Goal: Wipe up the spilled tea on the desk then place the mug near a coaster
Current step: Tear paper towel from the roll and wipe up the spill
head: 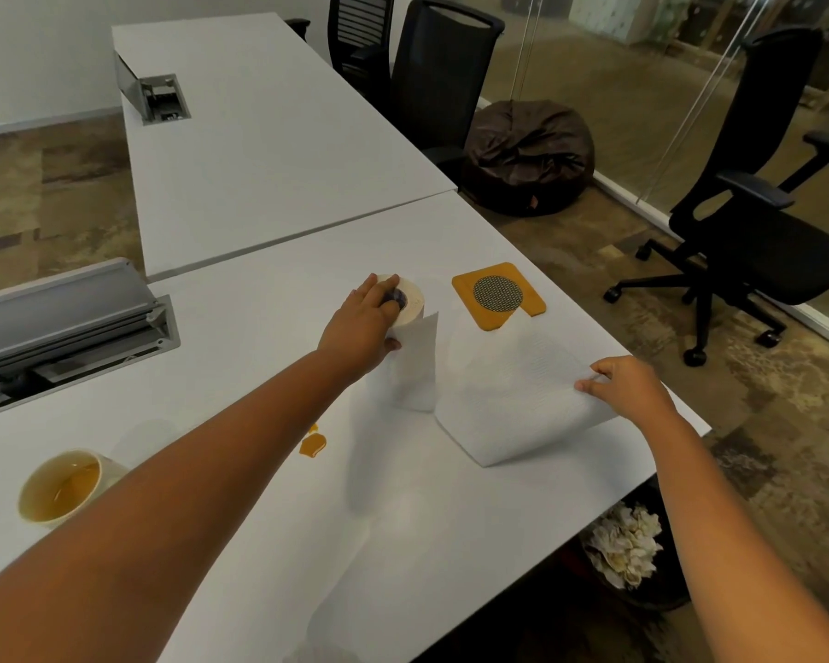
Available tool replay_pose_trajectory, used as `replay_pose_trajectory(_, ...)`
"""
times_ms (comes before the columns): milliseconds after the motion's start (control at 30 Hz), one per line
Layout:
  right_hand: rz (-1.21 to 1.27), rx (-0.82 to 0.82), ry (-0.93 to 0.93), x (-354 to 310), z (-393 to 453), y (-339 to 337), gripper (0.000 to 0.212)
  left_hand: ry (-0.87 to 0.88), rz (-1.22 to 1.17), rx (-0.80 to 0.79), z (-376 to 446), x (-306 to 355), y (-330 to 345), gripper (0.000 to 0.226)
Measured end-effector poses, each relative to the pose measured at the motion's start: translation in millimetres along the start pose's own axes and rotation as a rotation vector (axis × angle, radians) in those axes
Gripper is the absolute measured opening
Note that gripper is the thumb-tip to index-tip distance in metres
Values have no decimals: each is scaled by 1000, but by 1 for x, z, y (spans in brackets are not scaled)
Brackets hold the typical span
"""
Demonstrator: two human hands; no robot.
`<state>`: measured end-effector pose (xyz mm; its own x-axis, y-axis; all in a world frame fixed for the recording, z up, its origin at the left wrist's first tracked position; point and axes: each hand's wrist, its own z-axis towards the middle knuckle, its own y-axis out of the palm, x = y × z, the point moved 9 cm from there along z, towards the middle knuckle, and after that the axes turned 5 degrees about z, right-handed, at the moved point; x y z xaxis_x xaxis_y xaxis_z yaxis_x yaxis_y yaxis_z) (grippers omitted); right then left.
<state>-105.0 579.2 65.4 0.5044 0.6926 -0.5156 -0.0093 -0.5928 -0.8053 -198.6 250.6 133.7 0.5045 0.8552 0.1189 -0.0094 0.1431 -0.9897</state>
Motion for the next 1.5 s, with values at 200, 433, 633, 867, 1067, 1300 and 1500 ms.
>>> replay_pose_trajectory(200, 16, -6, 36, 15, -2, 2, 51, -9, -14, 13, -1, 0, 0, 54)
replay_pose_trajectory(433, 28, 40, 41, 34, -8, -8, 45, -3, -10, 25, -1, 1, 1, 53)
replay_pose_trajectory(633, 56, -8, 50, 42, -12, -4, 51, -9, -15, 15, -1, 0, 3, 54)
replay_pose_trajectory(867, 259, -263, 83, 28, -42, 65, 39, -15, -13, 17, -2, 0, 2, 54)
replay_pose_trajectory(1067, 261, -258, 143, 13, -77, 140, 24, -22, -32, 24, -3, 5, -1, 50)
replay_pose_trajectory(1300, 316, -170, 115, -6, -102, 176, 20, -6, -21, 39, -9, 15, -7, 43)
replay_pose_trajectory(1500, -17, -212, 27, -16, -90, 165, 58, 38, 21, 122, -14, 20, -23, 39)
